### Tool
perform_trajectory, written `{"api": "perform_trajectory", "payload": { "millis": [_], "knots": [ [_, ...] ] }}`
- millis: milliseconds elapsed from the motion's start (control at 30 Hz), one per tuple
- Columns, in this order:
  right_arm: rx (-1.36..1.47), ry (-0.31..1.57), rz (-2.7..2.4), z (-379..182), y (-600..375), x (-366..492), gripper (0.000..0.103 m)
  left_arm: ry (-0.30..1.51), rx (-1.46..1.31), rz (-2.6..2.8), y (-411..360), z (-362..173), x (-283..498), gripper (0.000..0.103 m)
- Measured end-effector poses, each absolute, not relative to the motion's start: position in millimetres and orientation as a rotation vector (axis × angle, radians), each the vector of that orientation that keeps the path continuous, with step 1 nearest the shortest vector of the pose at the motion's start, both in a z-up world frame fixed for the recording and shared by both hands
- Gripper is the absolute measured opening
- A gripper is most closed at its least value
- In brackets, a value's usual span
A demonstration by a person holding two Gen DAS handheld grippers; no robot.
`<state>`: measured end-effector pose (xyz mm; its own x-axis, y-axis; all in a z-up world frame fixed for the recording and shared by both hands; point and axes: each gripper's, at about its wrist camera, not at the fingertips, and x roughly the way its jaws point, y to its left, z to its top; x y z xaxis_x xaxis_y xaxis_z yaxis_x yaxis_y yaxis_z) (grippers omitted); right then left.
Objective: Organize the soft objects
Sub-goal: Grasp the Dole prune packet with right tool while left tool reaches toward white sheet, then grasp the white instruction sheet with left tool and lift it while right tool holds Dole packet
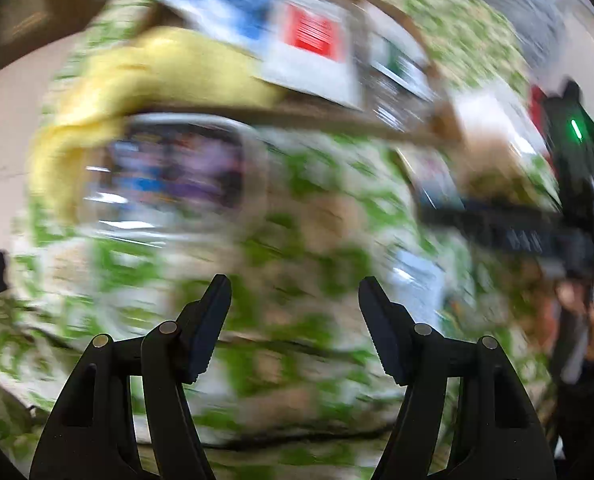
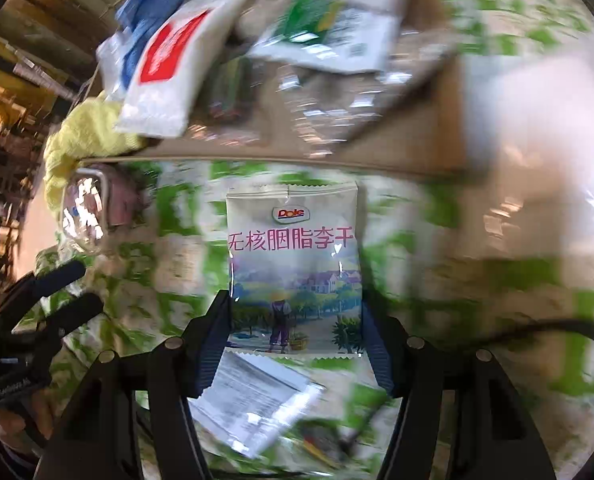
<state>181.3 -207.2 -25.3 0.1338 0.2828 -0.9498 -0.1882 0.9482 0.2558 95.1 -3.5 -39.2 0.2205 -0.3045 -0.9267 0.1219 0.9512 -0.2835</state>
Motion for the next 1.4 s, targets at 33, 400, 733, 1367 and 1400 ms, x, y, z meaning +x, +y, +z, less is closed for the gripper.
{"api": "perform_trajectory", "payload": {
  "millis": [33, 400, 733, 1367, 1400],
  "knots": [
    [0.096, 1.384, 0.327, -25, -215, 181, 0.062, 1.336, -0.133, -0.347, -21, -42, 93, 0.067],
    [0.198, 1.358, 0.319, -38, -231, 163, 0.063, 1.433, -0.007, -0.395, -92, -78, 110, 0.067],
    [0.224, 1.346, 0.322, -37, -241, 161, 0.063, 1.396, 0.144, -0.375, -122, -82, 101, 0.076],
    [0.240, 1.331, 0.321, -39, -239, 158, 0.063, 1.350, -0.074, -0.410, -82, -85, 94, 0.027],
    [0.241, 1.331, 0.322, -39, -239, 158, 0.063, 1.362, -0.085, -0.413, -81, -86, 94, 0.027]
  ]
}}
